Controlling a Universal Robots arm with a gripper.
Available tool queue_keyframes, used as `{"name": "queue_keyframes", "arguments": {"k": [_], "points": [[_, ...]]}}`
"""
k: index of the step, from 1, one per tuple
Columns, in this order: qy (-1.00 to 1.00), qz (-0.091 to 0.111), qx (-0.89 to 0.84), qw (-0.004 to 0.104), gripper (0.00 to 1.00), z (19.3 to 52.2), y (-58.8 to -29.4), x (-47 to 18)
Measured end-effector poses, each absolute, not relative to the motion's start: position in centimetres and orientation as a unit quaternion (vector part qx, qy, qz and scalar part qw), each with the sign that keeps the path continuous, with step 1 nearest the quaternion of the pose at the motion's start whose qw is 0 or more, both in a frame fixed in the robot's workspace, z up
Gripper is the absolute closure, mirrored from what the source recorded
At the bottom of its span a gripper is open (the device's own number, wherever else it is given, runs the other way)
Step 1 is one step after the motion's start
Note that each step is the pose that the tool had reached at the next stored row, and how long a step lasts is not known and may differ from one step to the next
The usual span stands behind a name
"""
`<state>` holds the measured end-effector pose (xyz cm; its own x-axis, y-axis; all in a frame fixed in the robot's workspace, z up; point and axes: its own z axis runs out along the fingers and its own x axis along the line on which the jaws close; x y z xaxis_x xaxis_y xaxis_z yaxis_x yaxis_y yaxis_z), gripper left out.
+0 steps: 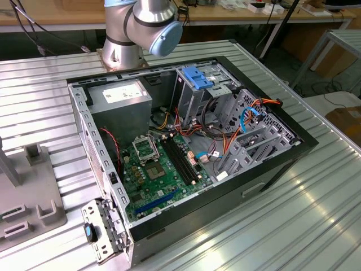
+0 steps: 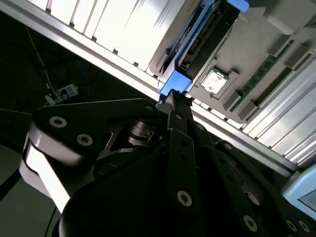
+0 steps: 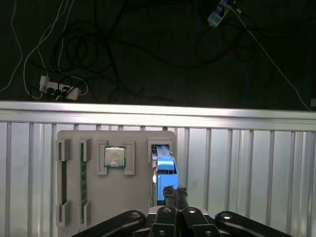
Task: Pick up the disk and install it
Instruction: 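Pick up the disk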
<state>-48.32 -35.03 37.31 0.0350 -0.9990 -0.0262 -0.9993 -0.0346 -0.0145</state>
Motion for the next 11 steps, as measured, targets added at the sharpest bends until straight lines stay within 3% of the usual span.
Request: {"name": "queue_keyframes", "arguments": {"k": [11], "points": [[0.694, 0.004, -0.719, 0.014, 0.89, 37.29, -35.03, -48.17]]}}
